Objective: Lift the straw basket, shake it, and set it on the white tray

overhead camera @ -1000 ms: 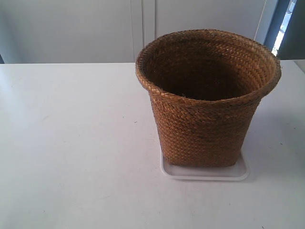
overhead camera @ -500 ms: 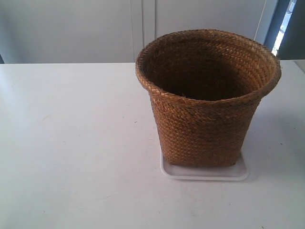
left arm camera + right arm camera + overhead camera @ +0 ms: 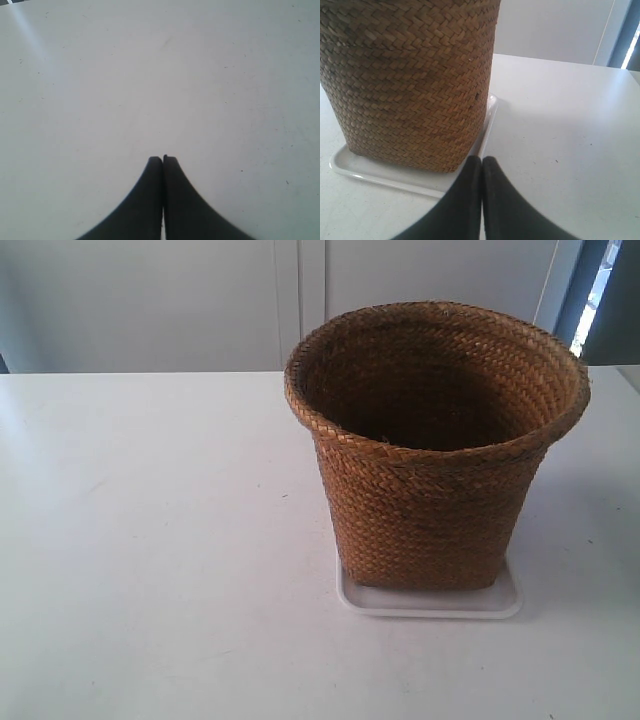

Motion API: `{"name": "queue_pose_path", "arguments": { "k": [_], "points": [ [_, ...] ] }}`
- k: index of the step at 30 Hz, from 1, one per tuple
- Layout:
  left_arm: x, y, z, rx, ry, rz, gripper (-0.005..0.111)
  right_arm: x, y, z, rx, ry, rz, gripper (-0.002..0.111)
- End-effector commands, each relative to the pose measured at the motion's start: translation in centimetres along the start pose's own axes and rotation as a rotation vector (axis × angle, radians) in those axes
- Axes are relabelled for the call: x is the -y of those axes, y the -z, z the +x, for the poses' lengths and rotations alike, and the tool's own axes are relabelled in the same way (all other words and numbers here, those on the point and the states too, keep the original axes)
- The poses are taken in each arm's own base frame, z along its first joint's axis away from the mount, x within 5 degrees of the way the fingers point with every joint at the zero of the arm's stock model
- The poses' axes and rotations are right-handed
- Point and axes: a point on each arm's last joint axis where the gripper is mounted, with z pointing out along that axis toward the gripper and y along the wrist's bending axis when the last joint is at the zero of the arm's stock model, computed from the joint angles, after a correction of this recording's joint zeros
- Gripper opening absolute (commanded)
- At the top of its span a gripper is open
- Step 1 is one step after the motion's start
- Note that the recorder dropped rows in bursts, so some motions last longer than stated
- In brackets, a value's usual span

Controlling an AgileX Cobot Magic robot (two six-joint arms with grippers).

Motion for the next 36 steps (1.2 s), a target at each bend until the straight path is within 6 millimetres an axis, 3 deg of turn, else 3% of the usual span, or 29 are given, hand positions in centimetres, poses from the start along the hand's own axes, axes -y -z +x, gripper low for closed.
{"name": "queue_pose_path", "arguments": {
  "k": [1, 36],
  "points": [
    [0.03, -0.06, 0.13, 0.004, 0.018, -0.001, 0.000, 0.06, 0.00, 0.10, 0.005, 0.007, 0.013, 0.000],
    [0.03, -0.06, 0.13, 0.004, 0.018, -0.001, 0.000, 0.06, 0.00, 0.10, 0.005, 0.015, 0.013, 0.000]
  ]
}}
